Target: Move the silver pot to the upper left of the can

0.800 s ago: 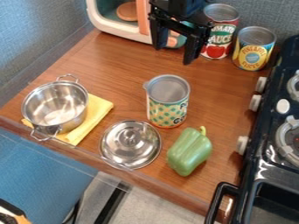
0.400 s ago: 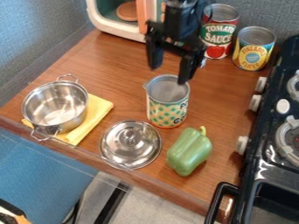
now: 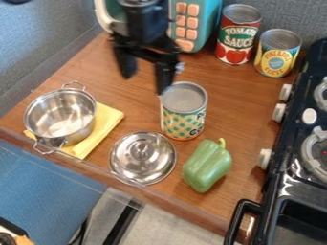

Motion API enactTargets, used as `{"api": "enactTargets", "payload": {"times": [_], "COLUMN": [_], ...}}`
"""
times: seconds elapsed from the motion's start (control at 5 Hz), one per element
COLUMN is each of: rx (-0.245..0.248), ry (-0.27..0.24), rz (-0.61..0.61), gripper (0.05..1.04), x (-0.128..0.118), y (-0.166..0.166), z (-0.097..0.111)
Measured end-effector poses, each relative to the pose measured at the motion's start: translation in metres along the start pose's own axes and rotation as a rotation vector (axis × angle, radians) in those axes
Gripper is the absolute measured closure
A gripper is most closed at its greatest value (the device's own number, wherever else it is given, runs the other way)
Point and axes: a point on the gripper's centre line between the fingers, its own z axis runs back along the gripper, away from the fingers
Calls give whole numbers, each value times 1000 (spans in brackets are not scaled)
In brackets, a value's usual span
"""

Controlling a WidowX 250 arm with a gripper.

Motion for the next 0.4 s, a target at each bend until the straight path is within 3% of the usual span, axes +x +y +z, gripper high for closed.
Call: {"api": "enactTargets", "payload": {"times": [0.2,0.4], "rx": [45,76], "ry": [4,31], "rz": [49,87], "gripper": [83,83], "x": [-34,-52], "y": [26,39], "z": [-4,-19]}}
